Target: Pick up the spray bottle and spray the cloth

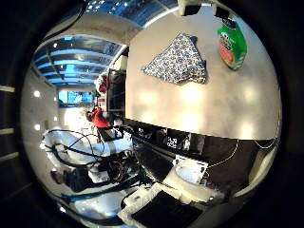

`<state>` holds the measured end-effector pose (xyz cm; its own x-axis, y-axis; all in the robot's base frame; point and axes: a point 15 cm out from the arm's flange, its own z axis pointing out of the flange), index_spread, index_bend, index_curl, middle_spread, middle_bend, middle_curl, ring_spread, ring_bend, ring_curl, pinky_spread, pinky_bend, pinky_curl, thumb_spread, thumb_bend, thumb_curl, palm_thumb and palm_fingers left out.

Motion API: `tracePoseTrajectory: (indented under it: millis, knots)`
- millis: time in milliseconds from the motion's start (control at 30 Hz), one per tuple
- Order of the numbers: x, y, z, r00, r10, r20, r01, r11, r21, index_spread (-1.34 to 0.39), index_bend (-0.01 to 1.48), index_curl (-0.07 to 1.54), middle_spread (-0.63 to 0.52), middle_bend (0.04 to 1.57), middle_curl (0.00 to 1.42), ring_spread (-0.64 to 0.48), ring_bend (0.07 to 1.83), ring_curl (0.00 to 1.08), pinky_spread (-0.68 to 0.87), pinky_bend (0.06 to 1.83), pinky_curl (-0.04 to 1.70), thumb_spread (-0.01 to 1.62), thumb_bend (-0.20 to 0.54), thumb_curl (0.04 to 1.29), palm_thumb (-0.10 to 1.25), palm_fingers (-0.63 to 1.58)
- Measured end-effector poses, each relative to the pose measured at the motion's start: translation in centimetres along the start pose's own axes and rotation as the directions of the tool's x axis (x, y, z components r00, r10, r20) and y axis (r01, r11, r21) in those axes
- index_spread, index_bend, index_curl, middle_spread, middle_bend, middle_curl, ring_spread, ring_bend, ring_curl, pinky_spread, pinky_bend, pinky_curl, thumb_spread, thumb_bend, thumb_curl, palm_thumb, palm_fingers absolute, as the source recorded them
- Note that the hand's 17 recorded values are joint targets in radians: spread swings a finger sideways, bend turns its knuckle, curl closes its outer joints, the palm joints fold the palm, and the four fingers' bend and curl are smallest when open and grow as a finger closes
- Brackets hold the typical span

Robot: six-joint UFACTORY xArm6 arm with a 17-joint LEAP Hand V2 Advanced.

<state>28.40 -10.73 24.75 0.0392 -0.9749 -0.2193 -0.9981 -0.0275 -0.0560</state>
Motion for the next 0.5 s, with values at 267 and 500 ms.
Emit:
tracePoseTrajectory:
  millis: [267,500]
  knots:
    - [-0.02,-0.05,-0.04,1.000,-0.002,-0.001,0.002,1.000,0.000,-0.32,0.16,0.28,0.01,0.20,0.34,0.16,0.22,0.26,0.43,0.32,0.30,1.04,-0.025,0.26,0.38,0.20]
    - [-0.04,-0.02,0.01,1.000,-0.002,0.000,0.002,1.000,0.000,-0.32,0.16,0.28,0.01,0.20,0.34,0.16,0.22,0.26,0.43,0.32,0.30,1.04,-0.025,0.26,0.38,0.20]
